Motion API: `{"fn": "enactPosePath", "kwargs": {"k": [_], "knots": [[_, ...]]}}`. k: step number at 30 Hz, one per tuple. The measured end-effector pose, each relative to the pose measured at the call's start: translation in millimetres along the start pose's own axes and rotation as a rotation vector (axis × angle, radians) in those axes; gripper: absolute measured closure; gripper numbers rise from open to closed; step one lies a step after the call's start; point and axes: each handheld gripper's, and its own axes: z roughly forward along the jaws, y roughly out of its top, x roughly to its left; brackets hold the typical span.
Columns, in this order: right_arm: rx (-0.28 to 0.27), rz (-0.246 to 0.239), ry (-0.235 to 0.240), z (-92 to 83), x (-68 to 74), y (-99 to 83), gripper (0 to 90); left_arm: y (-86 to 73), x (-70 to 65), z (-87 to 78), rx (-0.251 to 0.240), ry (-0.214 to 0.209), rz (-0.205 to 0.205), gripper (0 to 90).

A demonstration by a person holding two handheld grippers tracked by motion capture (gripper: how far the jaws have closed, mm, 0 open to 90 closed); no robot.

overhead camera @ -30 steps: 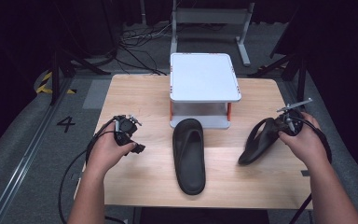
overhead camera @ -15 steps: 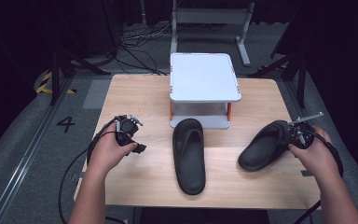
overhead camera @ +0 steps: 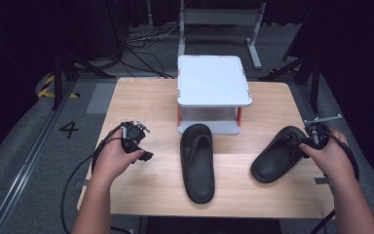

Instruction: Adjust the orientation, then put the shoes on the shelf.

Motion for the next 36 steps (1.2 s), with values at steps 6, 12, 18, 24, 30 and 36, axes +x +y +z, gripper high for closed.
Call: {"fn": "enactPosePath", "kwargs": {"k": [6,12,18,24,30,36], "knots": [[0.087,0.087,-0.015,22.2,-11.3,-1.8,41.3,-2.1,2.3,1.4,0.006,0.001,-0.007,29.4],[0.141,0.168,0.021,27.3,-15.7,-4.6,53.9,-4.4,2.5,1.7,0.005,-0.004,-0.012,29.5],[0.125,0.203,0.005,23.9,-12.2,0.3,61.2,-4.5,4.7,1.0,0.002,-0.003,-0.011,29.5],[0.053,0.189,0.053,8.9,2.8,8.6,67.6,-1.4,3.1,3.8,0.007,-0.003,-0.004,29.7],[0.016,0.119,0.080,-6.8,26.3,16.7,68.0,-2.7,2.3,2.3,0.005,0.002,-0.005,29.7],[-0.012,0.070,0.155,-14.4,52.9,24.8,68.0,-7.1,1.9,1.6,0.004,0.006,-0.011,29.7]]}}
